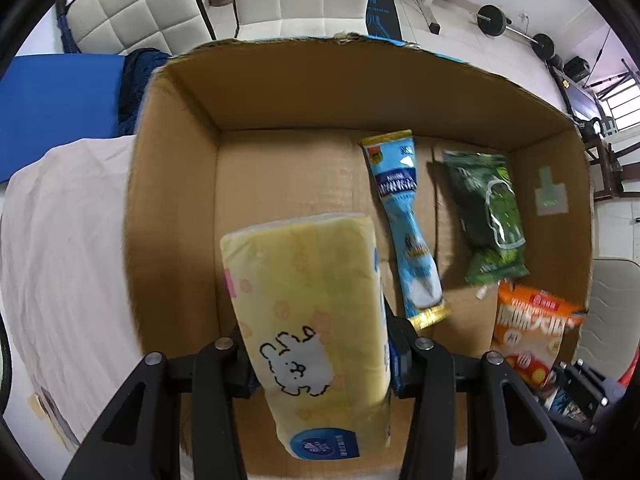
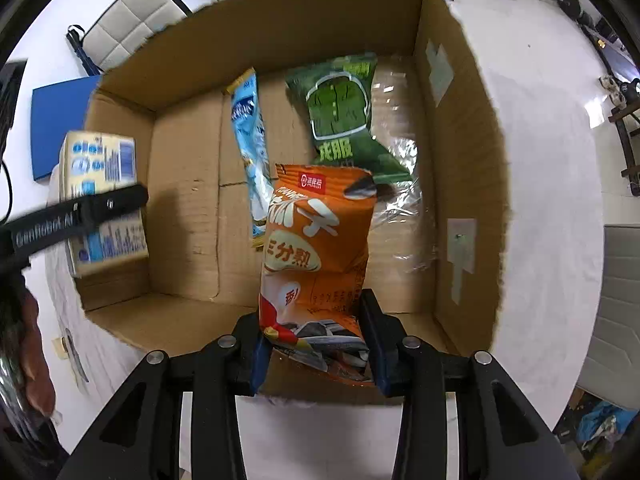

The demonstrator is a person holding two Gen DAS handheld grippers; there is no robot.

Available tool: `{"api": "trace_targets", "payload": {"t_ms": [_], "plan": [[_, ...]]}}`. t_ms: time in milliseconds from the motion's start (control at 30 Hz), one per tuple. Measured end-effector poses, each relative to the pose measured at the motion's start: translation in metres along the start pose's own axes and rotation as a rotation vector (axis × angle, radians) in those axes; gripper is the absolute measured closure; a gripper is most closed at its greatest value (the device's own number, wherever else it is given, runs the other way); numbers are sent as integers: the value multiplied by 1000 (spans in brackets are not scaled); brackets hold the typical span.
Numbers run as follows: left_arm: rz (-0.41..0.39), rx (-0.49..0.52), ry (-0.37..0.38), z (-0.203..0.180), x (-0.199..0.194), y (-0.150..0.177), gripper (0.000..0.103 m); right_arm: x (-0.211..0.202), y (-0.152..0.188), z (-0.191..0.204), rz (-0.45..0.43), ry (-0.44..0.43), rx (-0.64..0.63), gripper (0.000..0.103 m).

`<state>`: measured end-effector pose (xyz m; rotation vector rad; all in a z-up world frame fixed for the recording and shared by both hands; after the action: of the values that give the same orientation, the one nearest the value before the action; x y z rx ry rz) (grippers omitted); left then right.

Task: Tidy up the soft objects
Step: 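Carry the tissue pack and orange bag into the box and release both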

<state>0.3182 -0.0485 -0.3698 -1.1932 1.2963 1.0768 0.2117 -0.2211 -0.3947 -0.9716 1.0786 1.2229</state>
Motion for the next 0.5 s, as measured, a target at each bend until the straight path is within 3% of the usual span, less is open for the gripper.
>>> {"api": "trace_targets", "payload": {"t_ms": [267, 367, 433, 500], "plan": [[18, 17, -6, -5, 23, -36, 59, 28, -14, -3, 29, 24, 8, 61], [10, 35, -40, -5, 28, -50, 57, 33, -17, -4, 35, 26, 23, 60], [13, 36, -65, -5, 30, -57, 58, 34, -18, -6, 38, 41, 34, 53], [18, 25, -48, -5, 31, -63, 57, 32, -20, -7, 29, 22, 53, 37]]}}
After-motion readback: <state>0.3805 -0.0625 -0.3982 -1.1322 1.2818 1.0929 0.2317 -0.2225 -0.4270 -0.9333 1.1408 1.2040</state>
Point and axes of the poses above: each gripper's, at about its wrist camera, not at the fingertips, and x roughly the way its jaws point, z to its left, y to its underside, the point moved 7 cm from there along x, roughly the way its jaws point, and after that the axes turned 6 degrees about -x, right-handed, at the moved point
